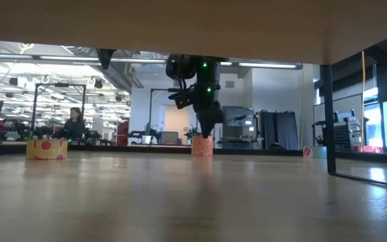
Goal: Pick and place cans onto a shelf
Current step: Put the canned meat balls on the shelf
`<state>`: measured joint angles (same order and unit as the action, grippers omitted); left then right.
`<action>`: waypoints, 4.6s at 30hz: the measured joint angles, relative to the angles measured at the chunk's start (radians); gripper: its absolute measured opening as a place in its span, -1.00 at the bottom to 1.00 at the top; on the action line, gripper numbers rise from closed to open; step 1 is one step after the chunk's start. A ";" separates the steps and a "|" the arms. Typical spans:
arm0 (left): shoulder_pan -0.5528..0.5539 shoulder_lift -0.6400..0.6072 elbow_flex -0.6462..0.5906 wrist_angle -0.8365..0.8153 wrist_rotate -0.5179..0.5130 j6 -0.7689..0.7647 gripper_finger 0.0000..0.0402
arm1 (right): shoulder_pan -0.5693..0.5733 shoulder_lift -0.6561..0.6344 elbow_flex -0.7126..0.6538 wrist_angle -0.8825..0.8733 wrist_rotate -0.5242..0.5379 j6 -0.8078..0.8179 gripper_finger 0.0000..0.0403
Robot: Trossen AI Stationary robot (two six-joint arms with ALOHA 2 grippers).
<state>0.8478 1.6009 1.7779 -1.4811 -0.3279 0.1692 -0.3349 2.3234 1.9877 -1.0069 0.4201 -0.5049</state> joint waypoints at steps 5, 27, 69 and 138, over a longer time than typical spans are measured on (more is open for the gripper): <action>0.000 0.000 0.000 0.000 0.000 0.000 -1.00 | 0.000 0.000 0.000 0.035 -0.021 -0.003 -0.42; 0.000 0.000 0.000 0.000 0.000 0.000 -1.00 | -0.047 0.000 0.000 0.076 -0.034 0.063 -0.41; -0.036 0.000 0.000 0.000 -0.002 0.025 -1.00 | -0.062 0.000 0.000 0.099 -0.038 0.088 -0.41; -0.035 0.000 0.000 0.002 -0.003 0.026 -1.00 | -0.080 -0.027 -0.043 0.087 -0.026 -0.102 -0.41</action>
<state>0.8131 1.6009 1.7779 -1.4796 -0.3313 0.1955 -0.4152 2.2959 1.9444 -0.9196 0.3942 -0.6067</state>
